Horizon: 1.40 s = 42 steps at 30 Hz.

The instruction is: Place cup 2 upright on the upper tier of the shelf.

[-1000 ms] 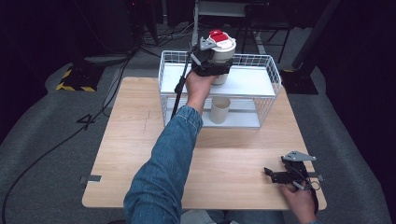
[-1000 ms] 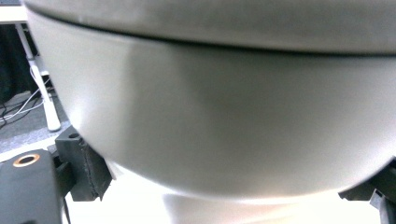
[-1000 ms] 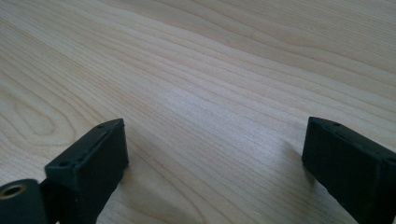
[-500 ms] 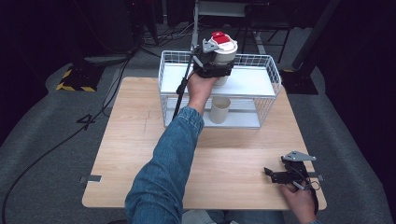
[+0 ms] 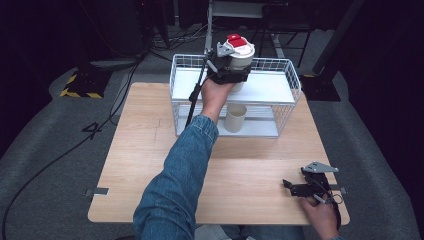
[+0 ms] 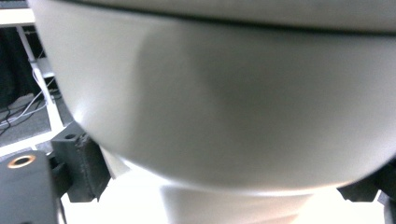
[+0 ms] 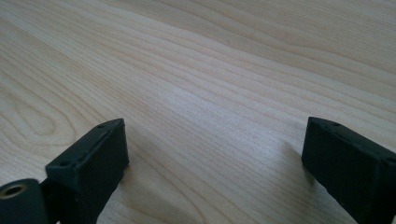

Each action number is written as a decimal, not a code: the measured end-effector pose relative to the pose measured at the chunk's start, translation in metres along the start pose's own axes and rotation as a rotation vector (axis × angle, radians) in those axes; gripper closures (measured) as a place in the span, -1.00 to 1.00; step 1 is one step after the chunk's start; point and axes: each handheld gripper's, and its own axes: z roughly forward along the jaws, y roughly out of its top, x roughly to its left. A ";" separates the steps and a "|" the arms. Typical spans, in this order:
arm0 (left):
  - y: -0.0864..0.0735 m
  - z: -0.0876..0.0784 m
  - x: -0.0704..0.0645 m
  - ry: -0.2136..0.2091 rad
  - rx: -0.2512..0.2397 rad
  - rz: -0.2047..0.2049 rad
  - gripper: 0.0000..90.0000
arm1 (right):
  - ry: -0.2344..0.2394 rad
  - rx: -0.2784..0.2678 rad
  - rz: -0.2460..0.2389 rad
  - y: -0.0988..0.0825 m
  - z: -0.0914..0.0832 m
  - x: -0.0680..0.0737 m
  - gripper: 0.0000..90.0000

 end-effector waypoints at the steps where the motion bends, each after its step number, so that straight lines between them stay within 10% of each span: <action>1: 0.000 0.000 0.000 0.005 0.002 -0.003 -0.82 | -0.001 -0.001 0.000 0.000 0.000 0.000 -0.84; 11: 0.002 -0.013 0.000 -0.004 -0.015 -0.008 -0.97 | 0.000 -0.001 0.001 0.000 0.000 0.000 -0.84; 42: -0.019 -0.145 -0.030 -0.040 -0.039 0.074 -0.95 | 0.036 0.004 -0.028 0.003 0.003 -0.001 -0.85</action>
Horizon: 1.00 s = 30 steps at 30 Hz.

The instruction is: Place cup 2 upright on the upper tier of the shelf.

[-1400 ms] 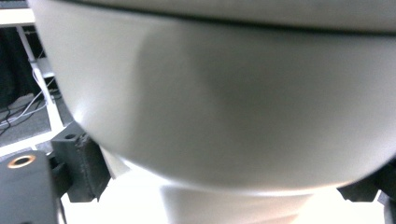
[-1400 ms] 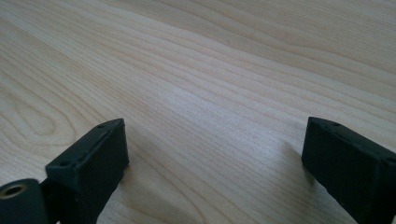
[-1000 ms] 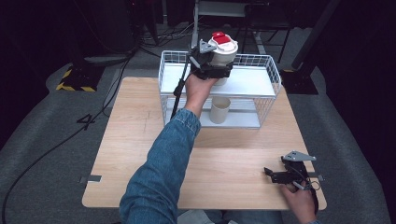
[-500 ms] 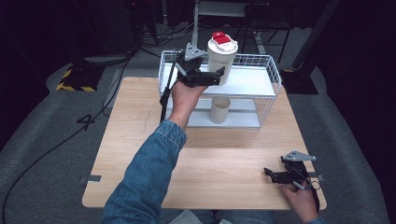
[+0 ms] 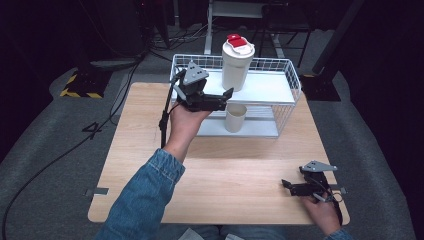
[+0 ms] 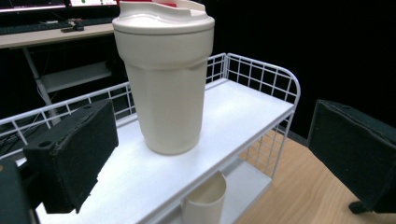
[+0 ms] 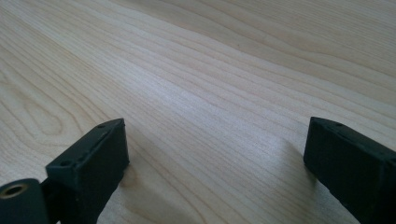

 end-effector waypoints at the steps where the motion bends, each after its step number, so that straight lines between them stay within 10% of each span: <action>1: -0.002 -0.004 -0.001 -0.004 0.004 0.001 -0.95 | 0.000 0.000 0.000 0.000 0.000 0.000 -0.85; 30: -0.106 -0.089 -0.003 0.066 0.110 -0.002 -0.90 | 0.004 -0.003 -0.002 0.001 0.002 0.000 -0.85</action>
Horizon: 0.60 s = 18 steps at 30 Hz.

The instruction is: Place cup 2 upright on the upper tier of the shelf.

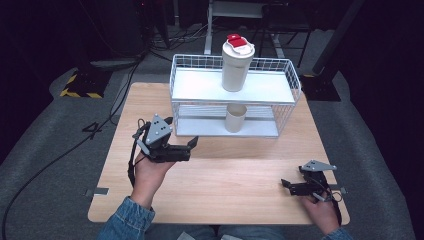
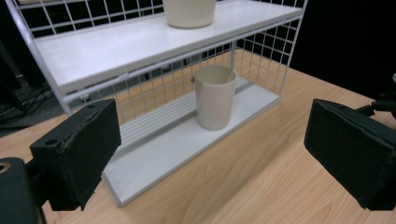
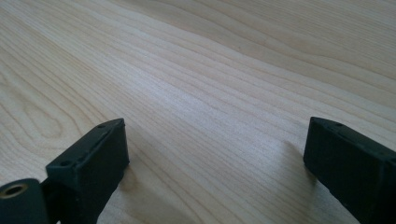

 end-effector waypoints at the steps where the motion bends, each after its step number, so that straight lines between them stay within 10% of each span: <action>1: -0.003 0.000 0.000 0.003 0.003 -0.001 -0.90 | 0.000 0.000 0.000 0.000 0.000 0.000 -0.85; 18: -0.079 -0.006 0.009 0.027 0.067 -0.046 -0.88 | 0.000 0.000 -0.001 0.000 0.000 0.000 -0.85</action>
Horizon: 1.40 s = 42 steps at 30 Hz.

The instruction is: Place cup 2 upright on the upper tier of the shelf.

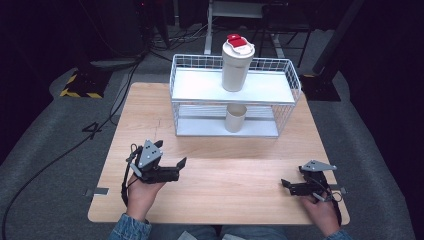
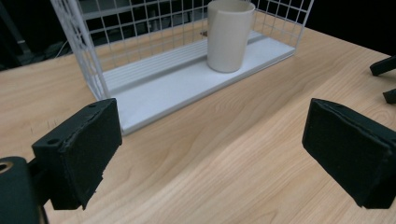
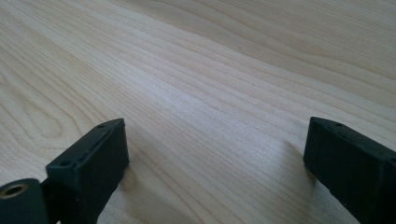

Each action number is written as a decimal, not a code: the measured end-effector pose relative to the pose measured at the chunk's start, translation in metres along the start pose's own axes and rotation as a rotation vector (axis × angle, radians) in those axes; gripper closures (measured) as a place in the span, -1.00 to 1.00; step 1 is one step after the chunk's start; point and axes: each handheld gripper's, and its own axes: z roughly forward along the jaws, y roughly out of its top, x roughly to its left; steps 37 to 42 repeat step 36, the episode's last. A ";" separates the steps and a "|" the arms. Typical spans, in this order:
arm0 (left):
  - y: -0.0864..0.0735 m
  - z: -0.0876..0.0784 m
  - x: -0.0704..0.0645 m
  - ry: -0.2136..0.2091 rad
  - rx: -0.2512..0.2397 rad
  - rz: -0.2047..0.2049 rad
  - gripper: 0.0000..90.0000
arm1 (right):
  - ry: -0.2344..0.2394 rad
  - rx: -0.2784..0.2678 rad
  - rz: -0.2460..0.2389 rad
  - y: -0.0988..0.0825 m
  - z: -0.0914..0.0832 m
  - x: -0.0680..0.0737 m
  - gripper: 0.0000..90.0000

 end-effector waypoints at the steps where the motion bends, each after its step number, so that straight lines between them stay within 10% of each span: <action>1: -0.005 0.000 0.001 0.006 0.003 -0.010 -0.88 | 0.000 0.000 0.000 0.000 0.000 0.000 -0.85; 6: -0.026 0.006 0.007 0.019 0.055 -0.063 -0.83 | 0.001 0.000 0.000 0.000 0.000 0.000 -0.85; 23: -0.068 0.026 0.017 0.041 0.312 -0.028 -0.80 | 0.001 0.000 0.000 0.000 0.000 0.000 -0.85; 42: -0.084 0.030 0.029 0.083 0.387 -0.062 -0.81 | 0.000 0.000 0.000 0.000 0.000 0.000 -0.85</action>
